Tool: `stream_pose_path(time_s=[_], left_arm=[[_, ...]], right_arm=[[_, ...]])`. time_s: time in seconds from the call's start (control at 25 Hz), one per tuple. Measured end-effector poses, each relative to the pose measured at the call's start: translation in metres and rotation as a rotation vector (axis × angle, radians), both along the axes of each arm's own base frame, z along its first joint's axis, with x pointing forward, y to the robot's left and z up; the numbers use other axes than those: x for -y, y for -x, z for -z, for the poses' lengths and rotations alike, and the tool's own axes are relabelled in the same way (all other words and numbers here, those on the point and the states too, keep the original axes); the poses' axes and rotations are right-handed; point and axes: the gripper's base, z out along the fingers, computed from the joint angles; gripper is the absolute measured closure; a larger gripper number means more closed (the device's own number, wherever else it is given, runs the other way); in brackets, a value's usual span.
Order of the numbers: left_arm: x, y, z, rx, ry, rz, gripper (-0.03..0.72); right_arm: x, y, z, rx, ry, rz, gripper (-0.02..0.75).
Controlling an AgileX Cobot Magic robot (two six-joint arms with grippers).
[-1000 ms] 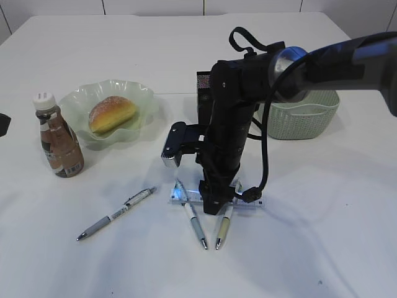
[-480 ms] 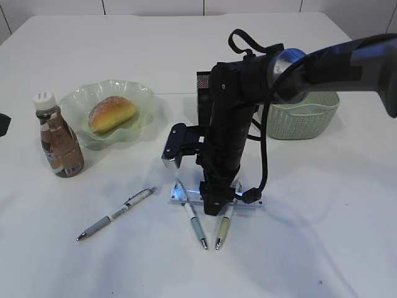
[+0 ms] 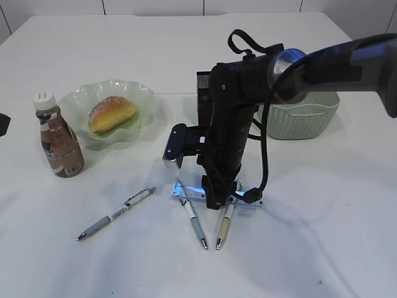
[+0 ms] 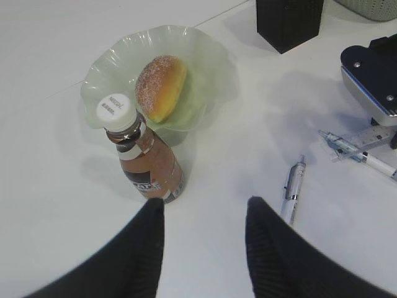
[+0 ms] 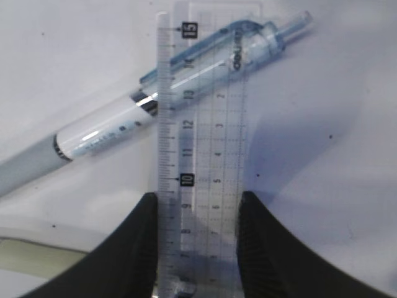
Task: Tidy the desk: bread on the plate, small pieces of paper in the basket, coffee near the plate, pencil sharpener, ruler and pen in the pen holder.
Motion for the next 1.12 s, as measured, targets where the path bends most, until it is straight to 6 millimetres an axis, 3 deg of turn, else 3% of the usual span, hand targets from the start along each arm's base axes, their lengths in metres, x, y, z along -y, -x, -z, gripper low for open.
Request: stream_pose_path(time_s=[0.28, 0.76, 0.92, 1.12], left_arm=[[0.0, 0.0, 0.0, 0.0, 0.0, 0.0, 0.39], [0.0, 0.0, 0.0, 0.0, 0.0, 0.0, 0.393], [0.0, 0.0, 0.0, 0.0, 0.0, 0.0, 0.393], [0.0, 0.0, 0.0, 0.0, 0.0, 0.0, 0.401]], right_arm=[[0.0, 0.001, -0.001, -0.017, 0.007, -0.003, 0.433], [-0.004, -0.004, -0.02, -0.045, -0.001, 0.004, 0.434], [-0.008, -0.008, -0.031, -0.032, -0.028, 0.024, 0.434], [-0.018, -0.019, -0.06, 0.02, -0.113, 0.041, 0.434]])
